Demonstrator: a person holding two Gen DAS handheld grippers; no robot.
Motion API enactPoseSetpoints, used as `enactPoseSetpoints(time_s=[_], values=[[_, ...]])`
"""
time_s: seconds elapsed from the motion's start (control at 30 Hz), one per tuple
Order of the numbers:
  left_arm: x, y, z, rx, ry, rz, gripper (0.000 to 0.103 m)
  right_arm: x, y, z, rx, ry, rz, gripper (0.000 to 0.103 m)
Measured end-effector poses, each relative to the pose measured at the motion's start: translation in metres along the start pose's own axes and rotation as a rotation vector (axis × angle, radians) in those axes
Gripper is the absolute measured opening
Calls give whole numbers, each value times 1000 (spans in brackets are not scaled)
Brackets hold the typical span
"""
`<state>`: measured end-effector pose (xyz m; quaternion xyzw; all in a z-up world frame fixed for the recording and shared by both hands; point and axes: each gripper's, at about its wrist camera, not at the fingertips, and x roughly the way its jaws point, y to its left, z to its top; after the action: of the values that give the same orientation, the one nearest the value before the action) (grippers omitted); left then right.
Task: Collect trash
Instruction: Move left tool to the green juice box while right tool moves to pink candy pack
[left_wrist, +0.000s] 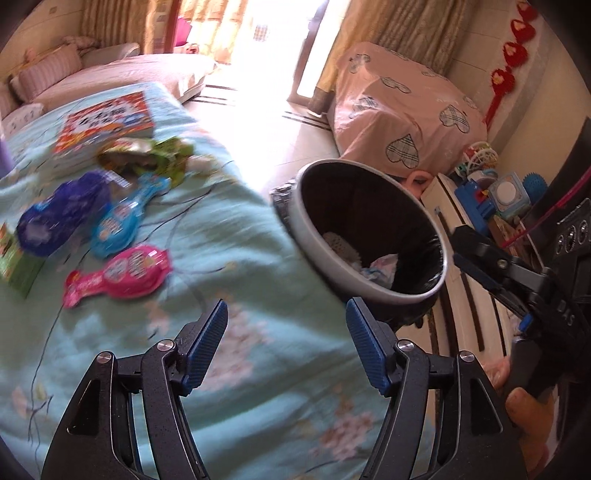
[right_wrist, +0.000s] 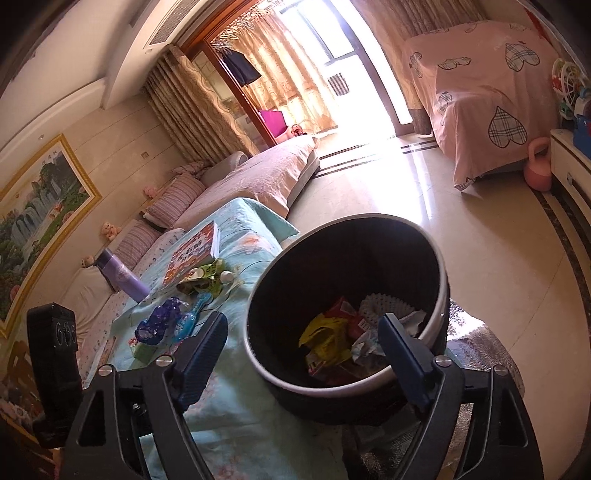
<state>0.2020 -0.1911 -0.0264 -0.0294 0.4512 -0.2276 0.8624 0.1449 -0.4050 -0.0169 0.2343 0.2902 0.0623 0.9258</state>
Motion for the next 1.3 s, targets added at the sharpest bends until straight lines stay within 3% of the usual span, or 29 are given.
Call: enactPoseSetpoints(time_s=[0.13, 0.77, 1.3], values=[[-17, 33, -16, -62, -12, 30, 68, 1, 26, -11, -45, 14, 32, 96], [-68, 150, -55, -274, -60, 147, 68, 48, 116, -61, -221, 163, 119, 97], [-38, 212, -14, -348, -49, 286, 68, 86, 137, -66, -285, 248, 132, 97]])
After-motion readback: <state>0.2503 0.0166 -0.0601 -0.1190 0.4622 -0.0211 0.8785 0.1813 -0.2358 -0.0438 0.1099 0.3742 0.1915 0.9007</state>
